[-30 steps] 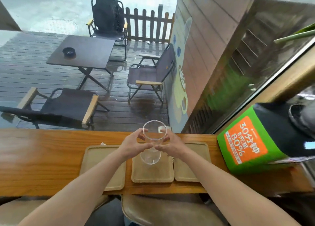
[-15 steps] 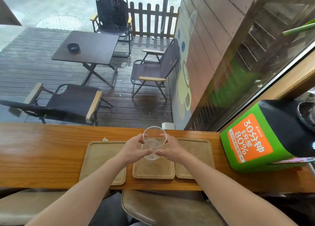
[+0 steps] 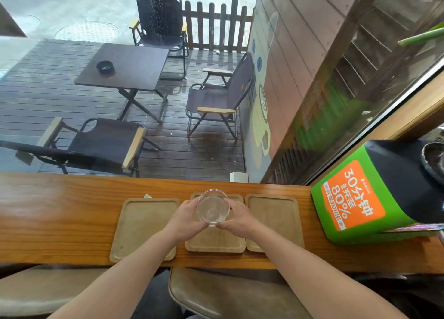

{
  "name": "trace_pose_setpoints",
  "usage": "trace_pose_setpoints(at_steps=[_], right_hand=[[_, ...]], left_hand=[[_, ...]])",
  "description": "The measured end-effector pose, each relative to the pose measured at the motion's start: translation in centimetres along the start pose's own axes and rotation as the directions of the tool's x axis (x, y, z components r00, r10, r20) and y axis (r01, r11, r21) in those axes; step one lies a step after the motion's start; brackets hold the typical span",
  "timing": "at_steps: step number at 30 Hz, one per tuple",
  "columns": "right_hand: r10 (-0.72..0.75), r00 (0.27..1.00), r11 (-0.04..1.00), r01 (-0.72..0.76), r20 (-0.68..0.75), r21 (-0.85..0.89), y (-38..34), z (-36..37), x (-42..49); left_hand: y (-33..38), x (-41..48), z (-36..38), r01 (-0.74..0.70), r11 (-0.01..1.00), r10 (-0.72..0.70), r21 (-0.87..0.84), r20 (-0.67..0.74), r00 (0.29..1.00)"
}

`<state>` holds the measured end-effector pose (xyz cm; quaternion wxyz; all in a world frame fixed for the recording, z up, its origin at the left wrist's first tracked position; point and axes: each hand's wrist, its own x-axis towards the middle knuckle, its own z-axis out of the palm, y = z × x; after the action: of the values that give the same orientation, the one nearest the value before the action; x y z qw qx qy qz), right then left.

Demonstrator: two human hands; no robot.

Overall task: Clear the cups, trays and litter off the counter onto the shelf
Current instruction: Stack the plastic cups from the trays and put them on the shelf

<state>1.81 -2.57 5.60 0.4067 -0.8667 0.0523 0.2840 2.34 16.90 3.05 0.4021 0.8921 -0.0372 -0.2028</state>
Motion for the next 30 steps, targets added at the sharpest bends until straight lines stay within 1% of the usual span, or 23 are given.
trace_pose_setpoints(at_steps=[8,16,21,26,30], right_hand=[[-0.012,1.0,1.0,0.012,0.028,-0.015,0.5,-0.1,-0.6],[0.012,0.999,0.999,-0.01,0.05,-0.031,1.5,0.0,-0.3],[0.058,0.995,0.998,-0.057,0.075,-0.021,2.9,0.5,0.5],[0.11,0.99,0.994,-0.108,0.087,-0.022,5.1,1.5,1.8],[0.093,0.992,0.995,-0.089,0.089,-0.049,6.4,2.5,3.4]], left_hand=[[-0.7,-0.2,0.5,0.071,0.996,-0.07,0.057,-0.008,0.997],[-0.7,-0.3,0.9,0.12,0.992,-0.12,0.047,-0.018,0.993],[-1.5,-0.4,1.6,0.237,0.972,-0.237,0.012,0.003,0.972],[-2.5,-0.5,3.5,0.314,0.949,-0.314,-0.009,0.016,0.949],[-2.9,0.4,4.6,0.366,0.928,-0.366,-0.066,-0.002,0.93]])
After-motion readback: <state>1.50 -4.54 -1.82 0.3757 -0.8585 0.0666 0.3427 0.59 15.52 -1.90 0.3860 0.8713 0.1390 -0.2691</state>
